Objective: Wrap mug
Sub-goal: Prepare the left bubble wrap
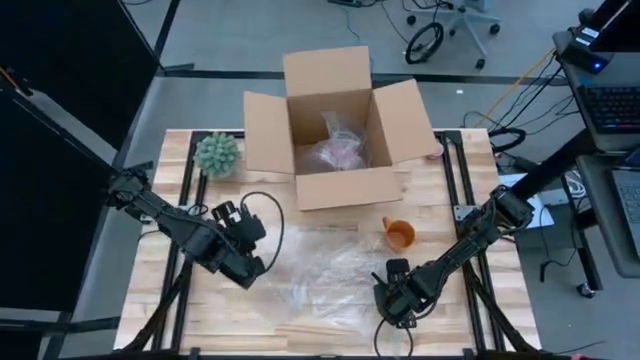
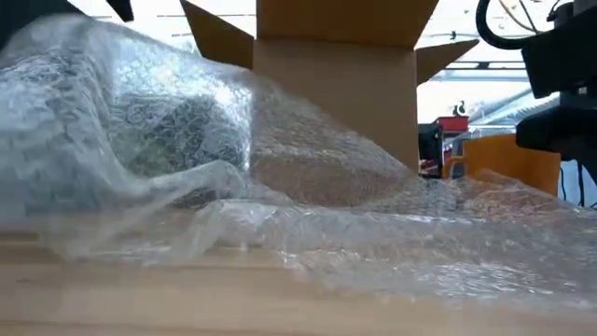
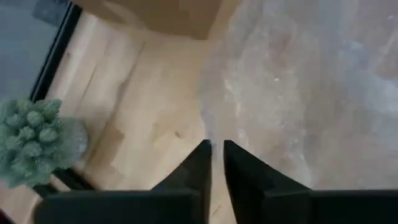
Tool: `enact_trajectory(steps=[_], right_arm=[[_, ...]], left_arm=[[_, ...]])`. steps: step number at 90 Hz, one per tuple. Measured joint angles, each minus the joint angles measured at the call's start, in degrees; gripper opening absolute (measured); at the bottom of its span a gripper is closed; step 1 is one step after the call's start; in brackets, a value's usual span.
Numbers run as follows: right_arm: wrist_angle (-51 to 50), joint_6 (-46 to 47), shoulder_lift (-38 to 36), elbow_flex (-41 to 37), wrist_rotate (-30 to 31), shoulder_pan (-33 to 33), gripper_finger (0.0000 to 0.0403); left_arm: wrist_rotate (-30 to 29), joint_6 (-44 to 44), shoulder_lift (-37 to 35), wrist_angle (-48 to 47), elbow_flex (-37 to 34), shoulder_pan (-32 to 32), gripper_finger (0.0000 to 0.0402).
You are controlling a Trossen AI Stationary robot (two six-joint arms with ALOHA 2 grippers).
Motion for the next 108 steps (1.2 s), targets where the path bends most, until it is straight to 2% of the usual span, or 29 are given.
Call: enact_trajectory(steps=[16,29,38,50,68,77,93,108], right_arm=[[0.15,0.00,-0.02,0.00,0.14,-0.13,0.0217],[0.63,0.00,-0.02,0.02,0.62,-0.48,0.0217],[2.48,-0.05,-0.02,0.02,1.76,-0.77,0.0217],[4.05,-0.50,-0.02,0.07,1.79,-1.09,0.0217],[3.89,-0.63,-0.04,0.07,1.76,-0.36,0.0217],[3.54,-0.45,-0.04,0.07,1.36,0.15,0.0217],[1.37,1.50,-0.07,0.08,-1.42,0.57,0.0217],[-6.22,6.58,-1.22,3.77,-3.71,0.48,0.0217]], left_arm=[[2.01,2.63,-3.26,0.88,3.89,0.81,0.0126],[1.97,9.91,-5.11,15.40,4.52,-0.14,0.0174],[2.84,16.83,-5.23,27.13,1.38,-2.03,0.0187],[4.99,17.49,-1.51,37.38,-8.24,-1.92,0.0189],[9.75,9.41,3.63,45.50,-26.77,1.23,0.0189],[12.93,6.27,5.39,50.62,-33.22,1.85,0.0189],[15.72,-1.98,5.53,54.60,-38.92,-0.06,0.0189],[16.21,-6.56,5.53,54.51,-39.04,-3.18,0.0189]])
